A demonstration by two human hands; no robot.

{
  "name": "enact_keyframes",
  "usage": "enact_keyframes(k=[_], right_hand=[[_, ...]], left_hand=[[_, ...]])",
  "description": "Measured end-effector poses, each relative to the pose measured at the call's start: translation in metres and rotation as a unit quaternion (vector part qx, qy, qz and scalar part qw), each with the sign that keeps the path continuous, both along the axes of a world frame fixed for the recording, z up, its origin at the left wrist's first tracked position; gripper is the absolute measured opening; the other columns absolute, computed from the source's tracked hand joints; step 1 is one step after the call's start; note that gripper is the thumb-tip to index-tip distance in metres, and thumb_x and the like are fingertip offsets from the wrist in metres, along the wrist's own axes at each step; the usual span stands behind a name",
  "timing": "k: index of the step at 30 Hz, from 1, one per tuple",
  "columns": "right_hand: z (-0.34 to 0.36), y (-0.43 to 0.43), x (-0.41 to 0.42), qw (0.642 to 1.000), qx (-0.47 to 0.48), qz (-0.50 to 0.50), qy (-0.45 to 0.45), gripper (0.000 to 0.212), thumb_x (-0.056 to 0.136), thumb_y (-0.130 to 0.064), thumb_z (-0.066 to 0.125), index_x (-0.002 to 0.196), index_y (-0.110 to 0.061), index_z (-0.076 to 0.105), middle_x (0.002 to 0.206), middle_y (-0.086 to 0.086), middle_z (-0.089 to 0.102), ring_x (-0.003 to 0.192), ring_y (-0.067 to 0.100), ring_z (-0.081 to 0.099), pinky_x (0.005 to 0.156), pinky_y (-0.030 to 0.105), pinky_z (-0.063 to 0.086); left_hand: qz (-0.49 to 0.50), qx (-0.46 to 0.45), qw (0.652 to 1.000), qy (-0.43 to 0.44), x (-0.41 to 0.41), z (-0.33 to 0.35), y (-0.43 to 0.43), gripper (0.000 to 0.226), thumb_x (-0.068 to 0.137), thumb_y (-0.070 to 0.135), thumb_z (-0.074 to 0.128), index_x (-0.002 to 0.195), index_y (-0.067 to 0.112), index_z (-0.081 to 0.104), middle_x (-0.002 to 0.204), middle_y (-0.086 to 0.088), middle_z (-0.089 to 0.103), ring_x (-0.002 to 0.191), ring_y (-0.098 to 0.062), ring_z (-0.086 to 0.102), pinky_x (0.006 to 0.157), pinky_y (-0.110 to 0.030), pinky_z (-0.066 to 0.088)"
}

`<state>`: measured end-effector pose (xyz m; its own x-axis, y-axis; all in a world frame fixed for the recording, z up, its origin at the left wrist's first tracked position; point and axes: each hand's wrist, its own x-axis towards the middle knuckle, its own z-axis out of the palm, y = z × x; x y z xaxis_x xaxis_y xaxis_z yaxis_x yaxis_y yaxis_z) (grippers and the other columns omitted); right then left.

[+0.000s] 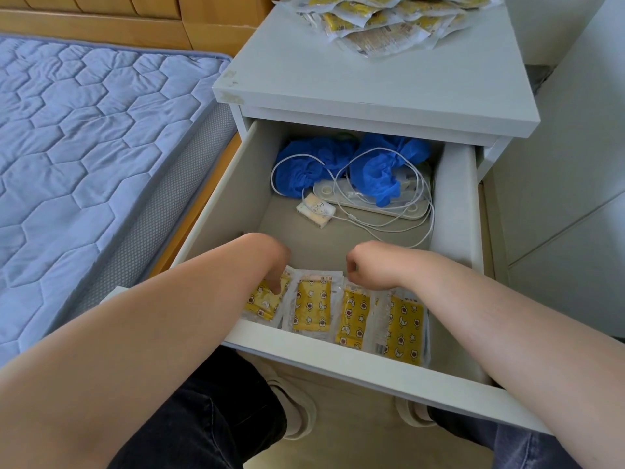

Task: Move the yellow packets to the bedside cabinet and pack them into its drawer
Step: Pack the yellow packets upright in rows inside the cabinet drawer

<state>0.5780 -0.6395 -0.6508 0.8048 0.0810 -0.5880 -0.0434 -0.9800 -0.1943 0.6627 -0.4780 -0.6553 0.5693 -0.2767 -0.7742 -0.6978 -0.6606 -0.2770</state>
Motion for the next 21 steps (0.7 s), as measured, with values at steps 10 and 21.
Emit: enact_keyframes(k=[10, 21], right_hand=[[0.006, -0.004, 0.004, 0.996, -0.048, -0.043, -0.054, 0.018, 0.089, -0.012, 0.047, 0.099, -0.012, 0.063, 0.09, 0.004, 0.062, 0.076, 0.021, 0.059, 0.053, 0.028, 0.043], [0.044, -0.028, -0.001, 0.941, 0.033, -0.166, -0.293, 0.026, 0.092, -0.018, 0.046, 0.115, -0.013, 0.057, 0.112, 0.004, 0.055, 0.094, 0.027, 0.057, 0.08, 0.04, 0.05]], left_hand=[[-0.009, -0.152, 0.988, -0.037, 0.007, 0.005, -0.01, 0.045, 0.091, 0.032, 0.059, 0.132, 0.017, 0.047, 0.127, -0.003, 0.055, 0.11, -0.024, 0.055, 0.088, -0.034, 0.048], [0.015, -0.462, 0.872, -0.159, -0.015, 0.047, -0.036, 0.037, 0.092, 0.021, 0.05, 0.129, 0.019, 0.048, 0.121, -0.002, 0.053, 0.113, -0.022, 0.05, 0.086, -0.037, 0.047]])
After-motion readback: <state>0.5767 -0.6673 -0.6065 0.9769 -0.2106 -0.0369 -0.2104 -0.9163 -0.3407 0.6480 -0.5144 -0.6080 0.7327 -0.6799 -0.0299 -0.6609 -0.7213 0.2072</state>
